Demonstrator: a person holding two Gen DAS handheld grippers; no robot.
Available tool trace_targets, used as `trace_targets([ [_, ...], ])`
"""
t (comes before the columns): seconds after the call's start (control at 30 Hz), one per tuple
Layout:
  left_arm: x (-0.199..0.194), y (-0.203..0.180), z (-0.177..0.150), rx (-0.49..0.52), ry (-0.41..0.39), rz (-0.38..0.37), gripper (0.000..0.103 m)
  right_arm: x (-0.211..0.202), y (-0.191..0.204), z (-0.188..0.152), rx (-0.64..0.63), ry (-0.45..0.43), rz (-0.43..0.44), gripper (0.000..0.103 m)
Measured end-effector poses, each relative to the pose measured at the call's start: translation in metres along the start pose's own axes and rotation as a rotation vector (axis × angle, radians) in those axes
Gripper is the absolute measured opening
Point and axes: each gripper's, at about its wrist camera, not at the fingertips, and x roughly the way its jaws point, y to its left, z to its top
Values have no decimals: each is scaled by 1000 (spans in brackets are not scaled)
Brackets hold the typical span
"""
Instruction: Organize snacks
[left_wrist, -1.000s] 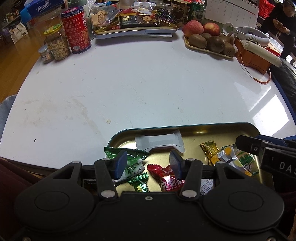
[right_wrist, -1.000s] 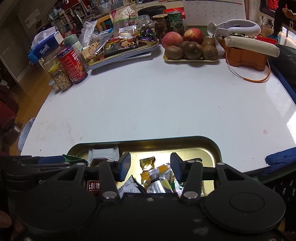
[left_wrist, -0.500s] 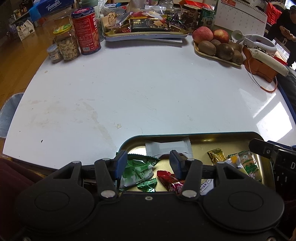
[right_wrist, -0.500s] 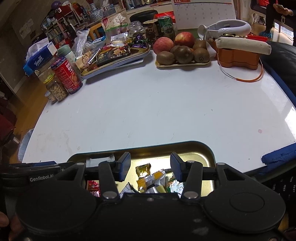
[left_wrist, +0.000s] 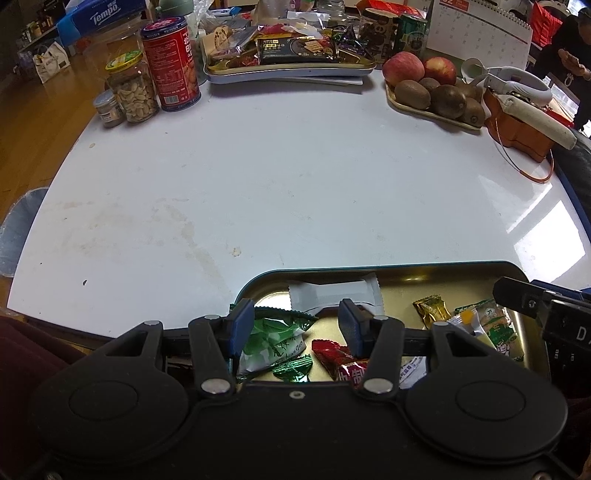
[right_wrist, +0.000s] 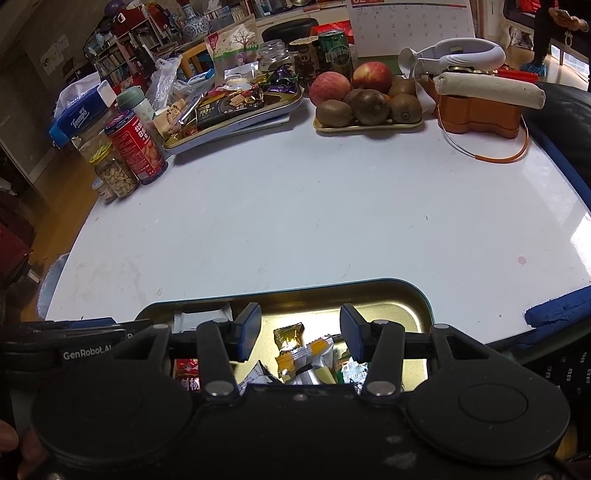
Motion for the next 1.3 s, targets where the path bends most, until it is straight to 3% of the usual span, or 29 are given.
trace_targets([
  [1.3, 1, -1, 0, -7, 17, 2, 56, -1, 0, 1, -8, -5, 11, 50],
])
